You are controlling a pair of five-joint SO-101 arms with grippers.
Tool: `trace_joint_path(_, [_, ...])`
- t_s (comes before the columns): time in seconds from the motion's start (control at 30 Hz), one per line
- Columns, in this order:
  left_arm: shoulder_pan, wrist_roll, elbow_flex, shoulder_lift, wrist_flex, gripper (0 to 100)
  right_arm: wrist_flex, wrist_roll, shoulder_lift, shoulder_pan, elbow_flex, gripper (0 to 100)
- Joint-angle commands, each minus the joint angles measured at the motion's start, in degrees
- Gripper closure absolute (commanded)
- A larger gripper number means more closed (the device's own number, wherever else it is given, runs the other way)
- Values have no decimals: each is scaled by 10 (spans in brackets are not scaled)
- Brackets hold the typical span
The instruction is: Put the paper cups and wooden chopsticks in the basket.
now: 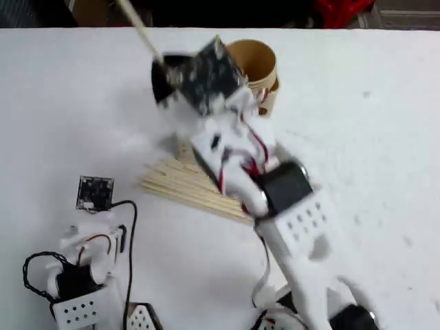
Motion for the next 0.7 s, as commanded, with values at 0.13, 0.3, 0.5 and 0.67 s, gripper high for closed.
trace_joint_path(0.13, [-3, -3, -2, -2, 1, 781, -78, -1, 184, 51, -184, 981])
trace_joint_path(0.3, [-3, -3, -2, -2, 1, 781, -84, -4, 240, 64, -221, 981])
trace_joint_path(0.5, [-3, -3, -2, -2, 1, 781, -129, -4, 240, 63, -179, 982])
trace_joint_path(0.67, [-3, -3, -2, -2, 1, 781, -133, -4, 240, 64, -161, 982])
